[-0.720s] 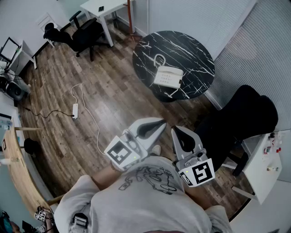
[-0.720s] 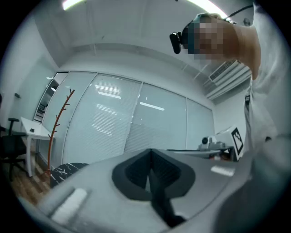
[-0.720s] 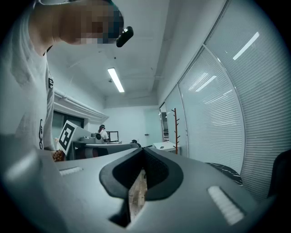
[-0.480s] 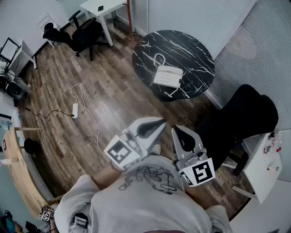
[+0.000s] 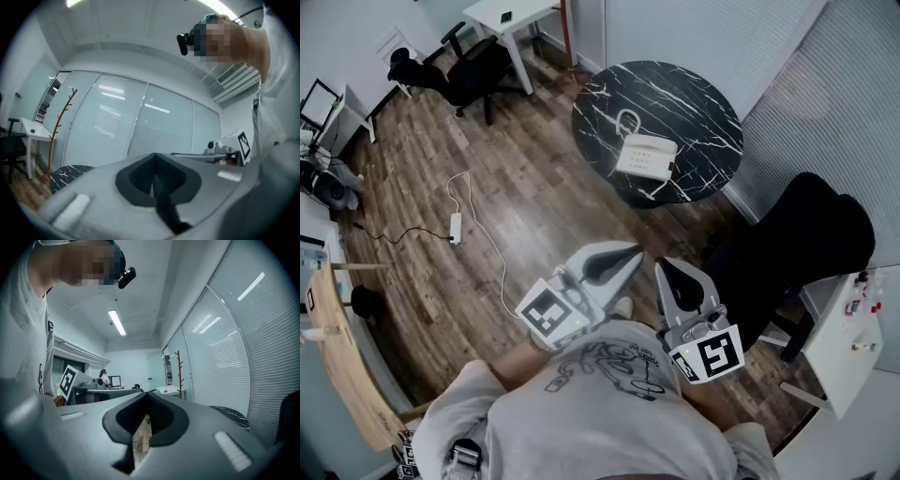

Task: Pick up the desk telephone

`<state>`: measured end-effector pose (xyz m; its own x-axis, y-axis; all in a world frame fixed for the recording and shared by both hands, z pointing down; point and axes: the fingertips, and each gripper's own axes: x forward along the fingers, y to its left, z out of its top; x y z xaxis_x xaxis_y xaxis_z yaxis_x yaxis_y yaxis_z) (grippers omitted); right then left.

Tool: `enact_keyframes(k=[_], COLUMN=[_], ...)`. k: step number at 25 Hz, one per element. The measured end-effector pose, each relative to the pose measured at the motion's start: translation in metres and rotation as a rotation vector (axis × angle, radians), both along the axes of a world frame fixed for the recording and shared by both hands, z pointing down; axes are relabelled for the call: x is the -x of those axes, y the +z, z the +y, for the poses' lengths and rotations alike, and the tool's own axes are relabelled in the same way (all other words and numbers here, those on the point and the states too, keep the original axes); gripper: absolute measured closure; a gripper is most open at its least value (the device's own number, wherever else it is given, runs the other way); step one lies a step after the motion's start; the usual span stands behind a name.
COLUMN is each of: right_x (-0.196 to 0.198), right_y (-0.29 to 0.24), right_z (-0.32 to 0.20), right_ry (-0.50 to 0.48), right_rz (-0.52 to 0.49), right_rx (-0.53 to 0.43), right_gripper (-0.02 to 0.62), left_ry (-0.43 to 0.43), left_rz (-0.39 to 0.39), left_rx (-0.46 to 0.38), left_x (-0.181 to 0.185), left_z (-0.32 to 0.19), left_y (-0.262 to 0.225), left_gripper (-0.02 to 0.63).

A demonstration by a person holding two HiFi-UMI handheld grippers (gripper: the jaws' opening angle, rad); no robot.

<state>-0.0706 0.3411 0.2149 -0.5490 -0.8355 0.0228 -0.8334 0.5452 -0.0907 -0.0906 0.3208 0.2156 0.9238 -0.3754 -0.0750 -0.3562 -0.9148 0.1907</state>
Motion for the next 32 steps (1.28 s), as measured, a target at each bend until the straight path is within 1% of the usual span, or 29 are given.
enact_keyframes(k=[10,27,32], right_x=[-0.012,-0.052,-0.056], right_y=[0.003,0.010,0.017], right_z=[0.000,0.002,0.007], right_ry=[-0.005,-0.021,-0.033], right_rz=[-0.019,-0.021,-0.021], right_rx=[0.000,0.014,0.022], right_gripper=[0.589,0.589,0.589], left_ry=[-0.004,-0.026,-0.034], left_rz=[-0.004,-0.014,-0.013], left_rx=[0.017,0.038,0.051], left_x=[-0.013,-0.050,-0.055], left_z=[-0.001,0.000,0.006], left_y=[0.004,0.012,0.020], left_gripper=[0.605,0.606,0.606])
